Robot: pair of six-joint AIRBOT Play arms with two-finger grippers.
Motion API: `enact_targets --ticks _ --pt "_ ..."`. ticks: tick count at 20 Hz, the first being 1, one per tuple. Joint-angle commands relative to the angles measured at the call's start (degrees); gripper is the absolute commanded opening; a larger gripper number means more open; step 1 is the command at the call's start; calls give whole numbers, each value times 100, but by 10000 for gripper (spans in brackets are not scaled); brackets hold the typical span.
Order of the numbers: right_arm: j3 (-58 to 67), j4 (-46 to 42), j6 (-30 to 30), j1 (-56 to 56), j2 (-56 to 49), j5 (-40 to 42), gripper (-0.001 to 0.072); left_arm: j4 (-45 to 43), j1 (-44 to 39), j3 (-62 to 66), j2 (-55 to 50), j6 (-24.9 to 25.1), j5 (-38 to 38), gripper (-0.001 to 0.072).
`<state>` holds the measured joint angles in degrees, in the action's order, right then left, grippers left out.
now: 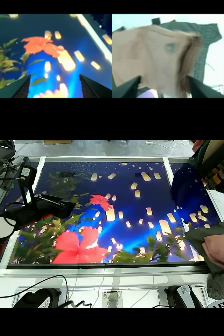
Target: Fold the clothes and pants, and hang the long-sleeved shirts on hangers.
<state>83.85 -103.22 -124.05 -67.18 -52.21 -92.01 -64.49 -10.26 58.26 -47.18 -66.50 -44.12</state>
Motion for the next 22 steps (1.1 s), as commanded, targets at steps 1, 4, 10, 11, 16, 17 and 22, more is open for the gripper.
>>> enact_targets --ticks 1,4,10,11,16,17,22 --pt "2 22 -39 -170 -35 2 683 0 7 4 4 0 2 693" --pt "0 356 350 -168 -46 457 604 2 7 4 4 0 2 693" --pt "0 3003 2253 345 -330 1036 17 2 7 2 4 0 2 693" --pt "0 3102 2568 728 -407 1010 17 0 7 2 4 0 2 693" --pt "0 2041 3158 3394 -706 1143 16 2 7 2 4 0 2 693" --pt "0 1853 3373 3967 -745 1327 16 0 7 2 4 0 2 694" --pt "0 1364 4103 5976 -859 1932 16 0 7 2 4 0 0 693"
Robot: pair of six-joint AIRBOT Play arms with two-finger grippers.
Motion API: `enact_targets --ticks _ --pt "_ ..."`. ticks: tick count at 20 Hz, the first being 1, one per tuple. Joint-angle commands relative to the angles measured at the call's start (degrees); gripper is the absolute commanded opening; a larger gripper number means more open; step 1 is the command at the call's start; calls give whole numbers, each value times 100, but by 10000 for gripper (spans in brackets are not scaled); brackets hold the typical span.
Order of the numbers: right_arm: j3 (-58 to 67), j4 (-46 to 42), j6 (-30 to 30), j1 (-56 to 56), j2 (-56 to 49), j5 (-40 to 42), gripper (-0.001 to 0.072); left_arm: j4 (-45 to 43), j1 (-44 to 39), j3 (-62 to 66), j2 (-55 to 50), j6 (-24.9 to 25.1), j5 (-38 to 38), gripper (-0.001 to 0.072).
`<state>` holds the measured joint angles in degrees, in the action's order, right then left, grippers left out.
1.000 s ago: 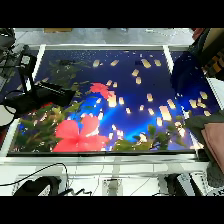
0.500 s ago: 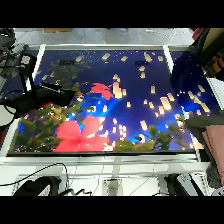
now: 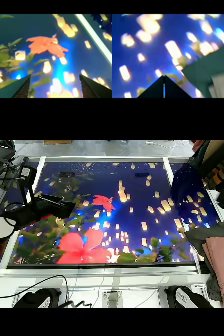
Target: Fold the clothes and pants, and hang the long-sleeved shirts on hangers.
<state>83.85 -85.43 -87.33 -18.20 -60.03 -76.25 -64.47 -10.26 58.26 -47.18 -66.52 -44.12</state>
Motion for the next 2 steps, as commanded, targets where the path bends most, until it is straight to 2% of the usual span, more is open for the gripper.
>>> enact_targets --ticks 1,2 --pt "0 -424 431 1250 -101 387 17 0 7 2 4 2 0 693" --pt "0 -389 431 1353 -109 385 17 0 7 2 4 2 2 694"
